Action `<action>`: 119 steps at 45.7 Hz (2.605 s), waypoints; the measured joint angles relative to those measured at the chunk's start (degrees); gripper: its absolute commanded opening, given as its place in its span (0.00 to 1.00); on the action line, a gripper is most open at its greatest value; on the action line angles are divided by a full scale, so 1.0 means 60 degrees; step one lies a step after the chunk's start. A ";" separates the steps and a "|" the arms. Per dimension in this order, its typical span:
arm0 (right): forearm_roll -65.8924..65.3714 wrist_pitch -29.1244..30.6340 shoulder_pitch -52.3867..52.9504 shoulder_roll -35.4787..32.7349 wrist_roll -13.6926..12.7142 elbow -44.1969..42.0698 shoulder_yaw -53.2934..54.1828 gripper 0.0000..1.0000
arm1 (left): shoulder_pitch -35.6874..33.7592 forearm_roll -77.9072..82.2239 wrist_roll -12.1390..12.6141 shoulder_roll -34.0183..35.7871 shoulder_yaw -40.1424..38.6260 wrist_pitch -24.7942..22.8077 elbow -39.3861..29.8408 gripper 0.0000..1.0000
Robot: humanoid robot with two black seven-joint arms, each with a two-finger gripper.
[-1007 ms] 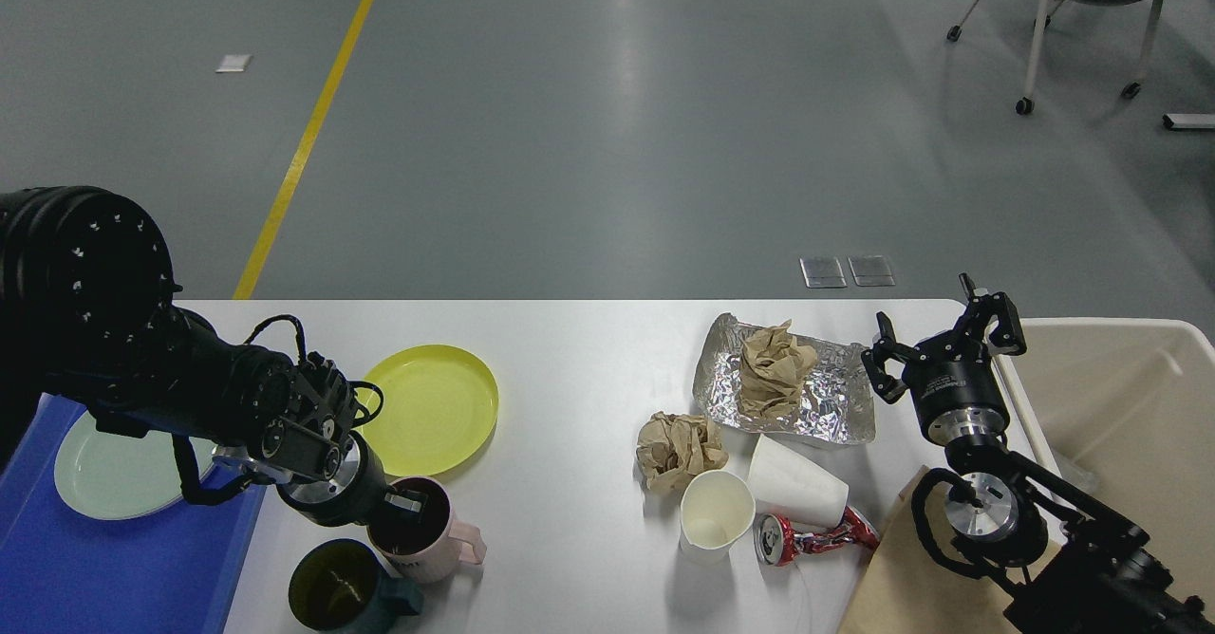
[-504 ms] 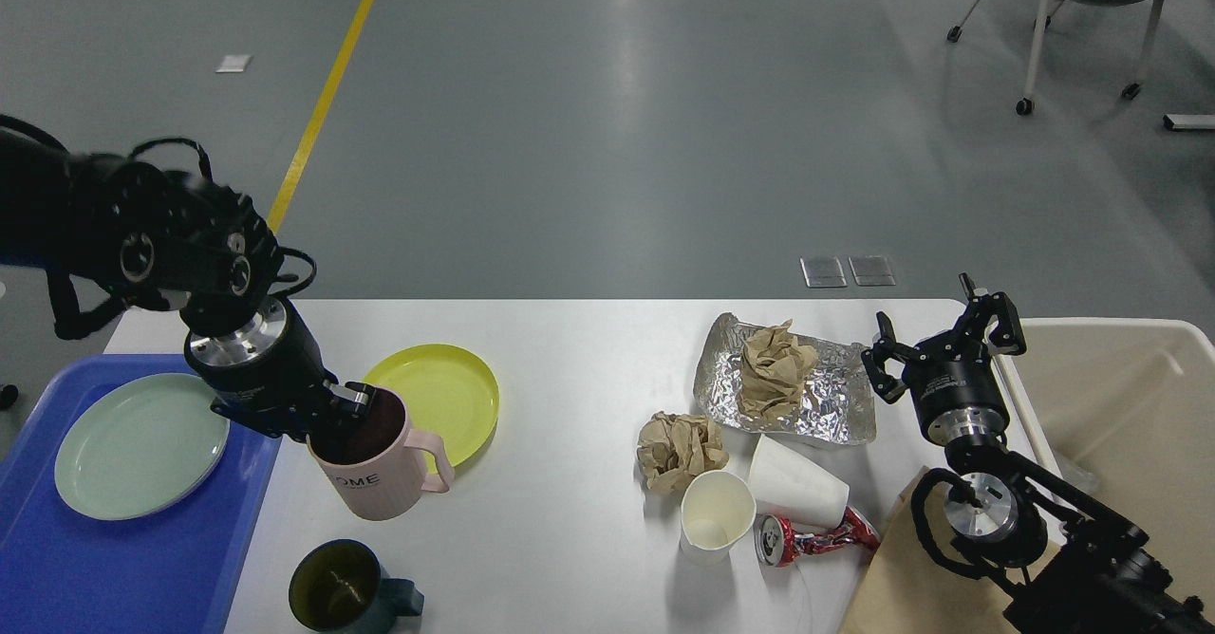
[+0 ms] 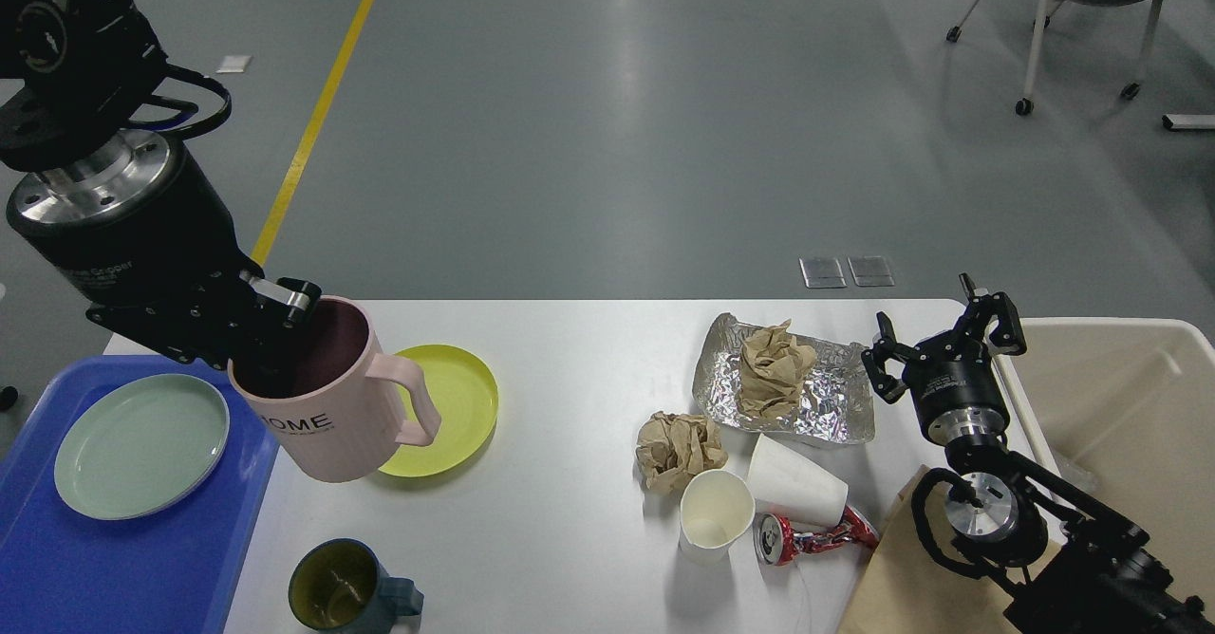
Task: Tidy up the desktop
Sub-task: 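Grasp the pink mug with the left gripper and lift it, then carry the pink mug onto the blue tray and set it down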
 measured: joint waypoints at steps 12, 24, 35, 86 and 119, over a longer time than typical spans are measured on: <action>0.0000 0.0000 0.0000 0.0000 0.0000 0.0010 0.0000 1.00 | 0.0717 0.1021 0.0065 0.1508 0.0654 0.0300 0.0570 0.00; 0.0000 0.0000 0.0000 -0.0001 0.0000 0.0017 0.0000 1.00 | 0.3210 0.3392 0.0054 0.4104 0.0344 0.0997 0.2359 0.00; 0.0000 0.0000 0.0000 -0.0001 0.0000 0.0017 0.0000 1.00 | 0.6375 0.4812 0.0024 0.5699 -0.0688 0.2965 0.3384 0.00; 0.0000 0.0000 0.0000 0.0000 0.0000 0.0010 0.0000 1.00 | 1.3949 0.5434 -0.1196 0.6138 -0.5119 0.4053 0.7214 0.00; 0.0000 0.0000 0.0000 0.0000 0.0000 0.0015 0.0000 1.00 | 1.4036 0.3362 -0.1111 0.6131 -0.4834 0.3899 0.7236 0.96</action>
